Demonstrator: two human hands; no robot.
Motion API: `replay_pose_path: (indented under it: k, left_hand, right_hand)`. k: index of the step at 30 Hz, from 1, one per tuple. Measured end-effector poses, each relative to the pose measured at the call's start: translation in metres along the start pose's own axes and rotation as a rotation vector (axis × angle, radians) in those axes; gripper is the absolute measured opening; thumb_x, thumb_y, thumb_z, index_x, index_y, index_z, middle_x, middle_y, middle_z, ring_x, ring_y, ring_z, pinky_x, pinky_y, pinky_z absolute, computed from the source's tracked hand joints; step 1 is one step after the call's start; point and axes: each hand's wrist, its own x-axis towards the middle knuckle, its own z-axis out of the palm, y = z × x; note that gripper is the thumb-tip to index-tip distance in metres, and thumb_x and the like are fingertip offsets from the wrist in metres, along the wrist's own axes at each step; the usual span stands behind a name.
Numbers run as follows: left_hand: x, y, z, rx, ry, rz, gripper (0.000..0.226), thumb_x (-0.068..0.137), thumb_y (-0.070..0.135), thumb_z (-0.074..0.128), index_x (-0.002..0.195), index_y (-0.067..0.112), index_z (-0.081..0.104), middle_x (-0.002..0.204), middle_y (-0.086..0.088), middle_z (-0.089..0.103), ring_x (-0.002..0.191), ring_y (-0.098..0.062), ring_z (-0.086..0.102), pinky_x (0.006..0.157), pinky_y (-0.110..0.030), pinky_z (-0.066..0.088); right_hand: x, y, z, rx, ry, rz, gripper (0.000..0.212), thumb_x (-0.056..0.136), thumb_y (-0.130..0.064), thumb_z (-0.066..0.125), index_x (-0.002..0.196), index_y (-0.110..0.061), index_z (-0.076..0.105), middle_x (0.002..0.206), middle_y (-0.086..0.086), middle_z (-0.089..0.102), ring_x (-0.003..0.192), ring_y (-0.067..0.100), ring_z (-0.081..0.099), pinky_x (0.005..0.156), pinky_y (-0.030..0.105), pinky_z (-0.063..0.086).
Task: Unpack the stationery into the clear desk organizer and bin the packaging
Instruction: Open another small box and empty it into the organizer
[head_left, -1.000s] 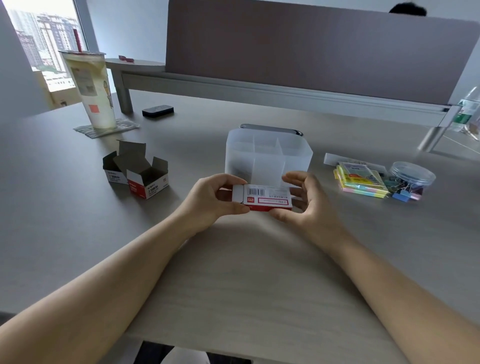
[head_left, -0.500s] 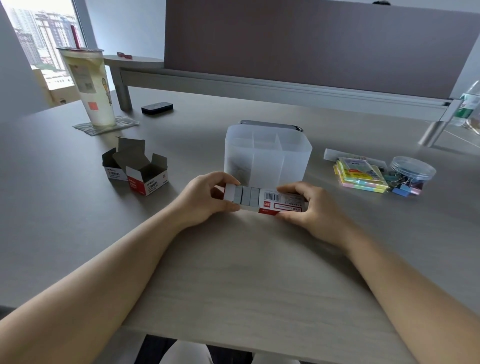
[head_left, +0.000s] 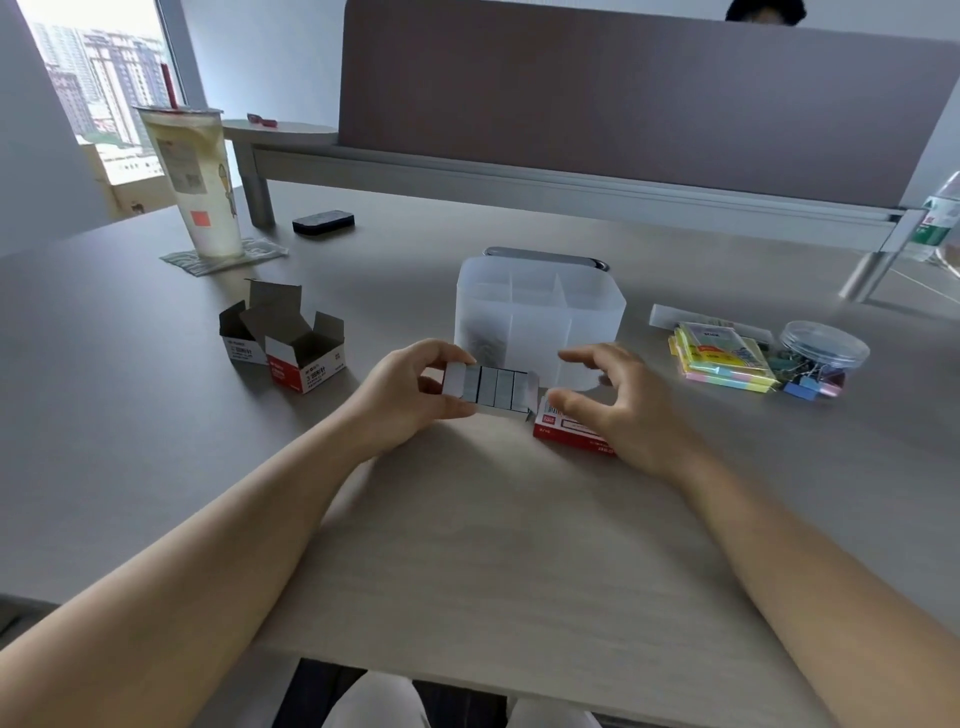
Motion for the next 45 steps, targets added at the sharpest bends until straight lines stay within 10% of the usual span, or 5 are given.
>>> replay_pose_path:
  k: [6, 12, 19, 33, 45]
  left_hand:
    - [0.002, 0.015, 0.005, -0.083, 0.001, 0.007, 0.038, 0.073, -0.007, 0.065, 0.095, 0.021, 0.052, 0.091, 0.009, 0.055, 0.071, -0.012, 0.056, 0.067, -0.014, 0.048]
    - [0.009, 0.034, -0.001, -0.158, -0.012, -0.033, 0.032, 0.074, 0.003, 0.068, 0.094, 0.022, 0.053, 0.1, -0.005, 0.051, 0.085, -0.018, 0.054, 0.079, -0.028, 0.05]
    - [0.041, 0.054, 0.001, -0.012, 0.219, -0.028, 0.029, 0.071, 0.018, 0.073, 0.091, 0.022, 0.052, 0.081, 0.003, 0.05, 0.081, -0.021, 0.05, 0.075, -0.038, 0.049]
    - [0.109, 0.055, -0.009, 0.199, 0.13, 0.083, 0.039, 0.071, 0.013, 0.072, 0.104, 0.018, 0.052, 0.094, -0.003, 0.054, 0.073, -0.016, 0.047, 0.054, -0.016, 0.039]
    - [0.124, 0.041, -0.009, 0.246, 0.031, 0.17, 0.038, 0.071, 0.009, 0.072, 0.1, 0.021, 0.052, 0.093, 0.001, 0.054, 0.08, -0.016, 0.05, 0.059, -0.008, 0.041]
  right_hand:
    - [0.016, -0.022, 0.011, 0.191, -0.105, 0.116, 0.018, 0.081, -0.015, 0.062, 0.098, -0.013, 0.056, 0.071, -0.005, 0.053, 0.066, 0.013, 0.055, 0.066, 0.027, 0.045]
    - [0.029, -0.032, 0.001, 0.406, -0.113, 0.19, 0.017, 0.082, 0.0, 0.054, 0.096, -0.009, 0.051, 0.066, 0.001, 0.049, 0.047, 0.009, 0.058, 0.05, 0.019, 0.05]
    - [0.049, -0.043, -0.013, 0.377, -0.038, 0.122, 0.02, 0.082, -0.002, 0.057, 0.101, -0.007, 0.052, 0.066, 0.001, 0.052, 0.054, 0.016, 0.059, 0.062, 0.026, 0.055]
    - [0.106, -0.018, -0.024, 0.138, -0.037, 0.045, 0.019, 0.075, -0.005, 0.067, 0.09, -0.014, 0.059, 0.072, -0.002, 0.063, 0.067, 0.012, 0.059, 0.064, 0.016, 0.046]
    - [0.112, -0.004, -0.027, 0.125, -0.108, 0.039, 0.023, 0.07, 0.002, 0.07, 0.091, -0.005, 0.062, 0.083, 0.011, 0.07, 0.073, 0.02, 0.067, 0.083, 0.043, 0.054]
